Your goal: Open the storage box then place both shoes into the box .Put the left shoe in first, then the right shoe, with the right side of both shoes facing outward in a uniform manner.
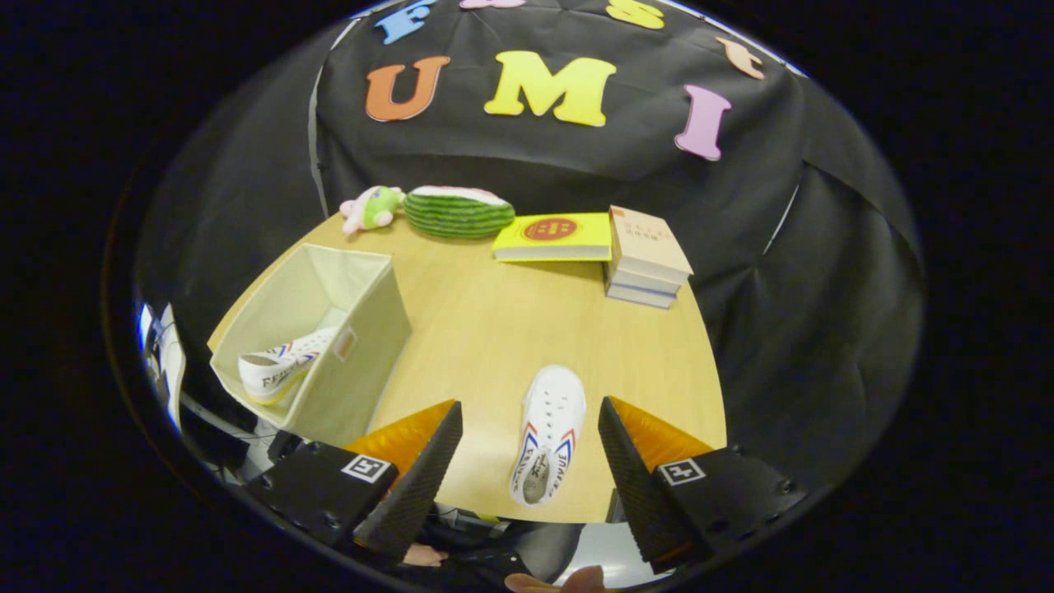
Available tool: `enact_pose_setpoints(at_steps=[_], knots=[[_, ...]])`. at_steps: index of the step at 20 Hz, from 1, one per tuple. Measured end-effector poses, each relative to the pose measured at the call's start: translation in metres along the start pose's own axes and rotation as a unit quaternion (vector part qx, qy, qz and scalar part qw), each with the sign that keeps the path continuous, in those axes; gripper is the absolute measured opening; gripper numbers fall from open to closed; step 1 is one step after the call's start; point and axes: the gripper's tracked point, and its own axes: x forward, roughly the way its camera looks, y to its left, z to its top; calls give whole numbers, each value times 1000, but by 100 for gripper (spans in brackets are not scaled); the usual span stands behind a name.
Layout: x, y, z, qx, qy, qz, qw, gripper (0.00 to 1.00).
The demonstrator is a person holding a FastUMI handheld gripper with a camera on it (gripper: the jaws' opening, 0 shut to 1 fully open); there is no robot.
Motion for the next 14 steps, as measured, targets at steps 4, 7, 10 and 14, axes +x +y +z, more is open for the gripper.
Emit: enact_pose_setpoints(at_steps=[4, 7, 10, 14], knots=[[32, -27, -41, 23, 48, 7, 999, 100], [55, -39, -65, 35, 84, 17, 996, 100], [77, -46, -84, 59, 111, 28, 992, 100], [107, -48, -105, 85, 148, 44, 984, 100]])
